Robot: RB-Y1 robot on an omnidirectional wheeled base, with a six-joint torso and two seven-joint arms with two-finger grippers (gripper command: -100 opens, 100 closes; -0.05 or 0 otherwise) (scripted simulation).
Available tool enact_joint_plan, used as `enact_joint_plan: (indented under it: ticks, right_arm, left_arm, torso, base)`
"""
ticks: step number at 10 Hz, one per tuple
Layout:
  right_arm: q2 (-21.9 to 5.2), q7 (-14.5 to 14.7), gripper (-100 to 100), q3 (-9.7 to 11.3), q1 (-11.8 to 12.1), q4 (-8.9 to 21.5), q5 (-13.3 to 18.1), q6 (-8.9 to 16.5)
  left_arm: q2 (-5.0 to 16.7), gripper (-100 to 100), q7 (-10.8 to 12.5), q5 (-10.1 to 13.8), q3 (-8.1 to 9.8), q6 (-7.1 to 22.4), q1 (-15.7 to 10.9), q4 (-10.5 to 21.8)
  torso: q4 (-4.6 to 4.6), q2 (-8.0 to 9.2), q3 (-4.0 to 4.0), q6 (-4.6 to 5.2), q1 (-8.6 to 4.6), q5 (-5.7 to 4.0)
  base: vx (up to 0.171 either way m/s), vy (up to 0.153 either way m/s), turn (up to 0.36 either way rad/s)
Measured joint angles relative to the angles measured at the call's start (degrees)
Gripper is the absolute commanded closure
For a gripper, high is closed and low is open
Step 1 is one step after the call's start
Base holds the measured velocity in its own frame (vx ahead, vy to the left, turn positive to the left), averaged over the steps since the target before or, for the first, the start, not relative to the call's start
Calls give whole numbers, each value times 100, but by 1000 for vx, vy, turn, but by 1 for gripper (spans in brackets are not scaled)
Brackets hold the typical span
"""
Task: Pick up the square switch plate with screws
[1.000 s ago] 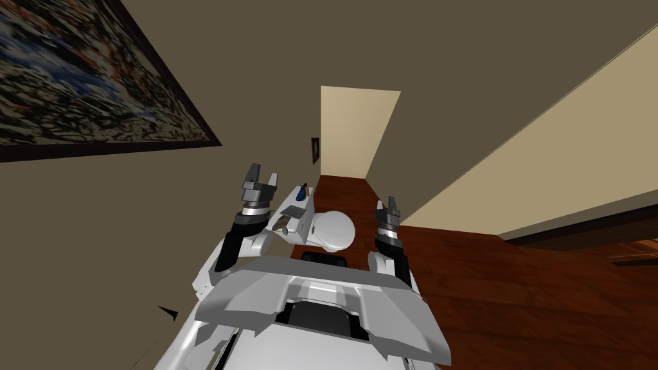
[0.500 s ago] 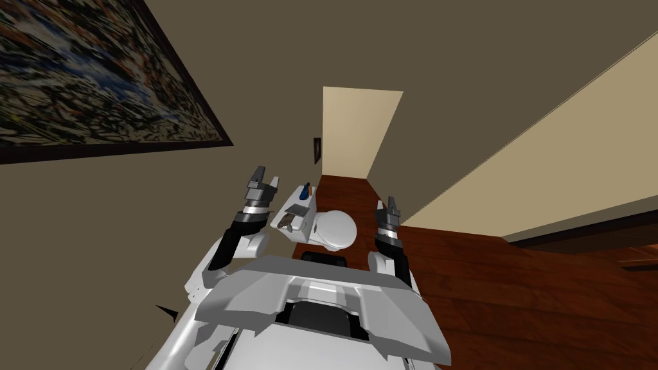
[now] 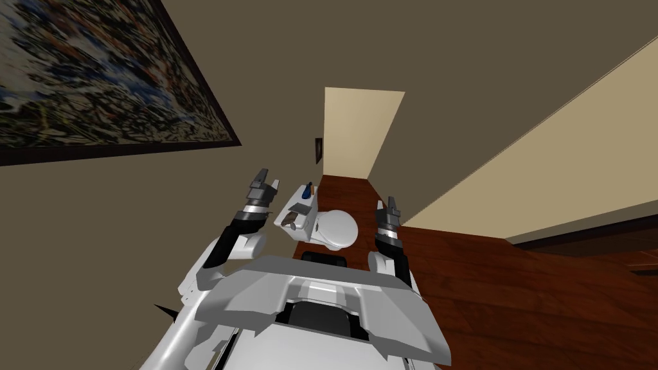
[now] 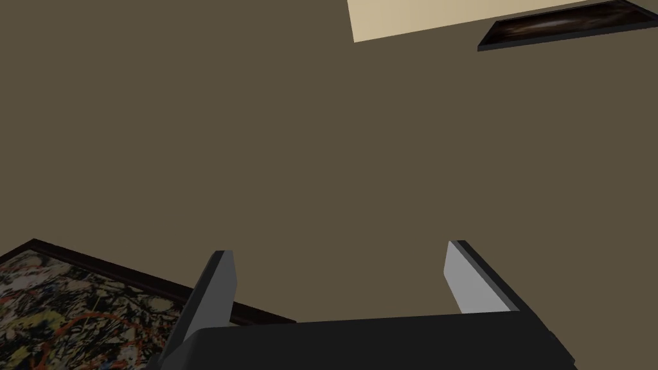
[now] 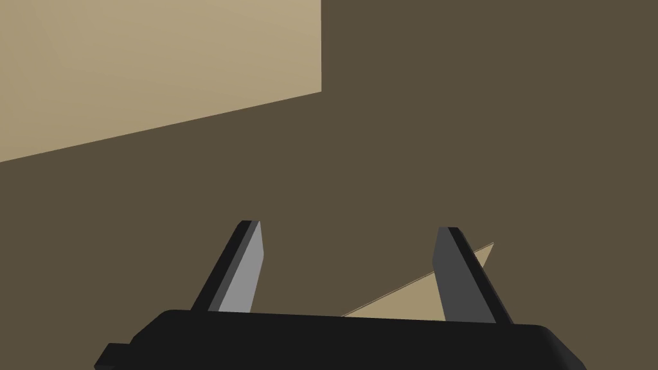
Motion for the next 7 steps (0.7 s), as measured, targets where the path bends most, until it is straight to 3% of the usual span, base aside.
enact_joint_plan:
  ticks: [7]
  right_arm:
    - [0,0,0,0,0,0,0,0]
  left_arm:
    - [192,-100,-102,282,121,1051,97,-79]
  torso:
    - [1,2,1,0,-3,0]
  base:
    - [-25,16,20]
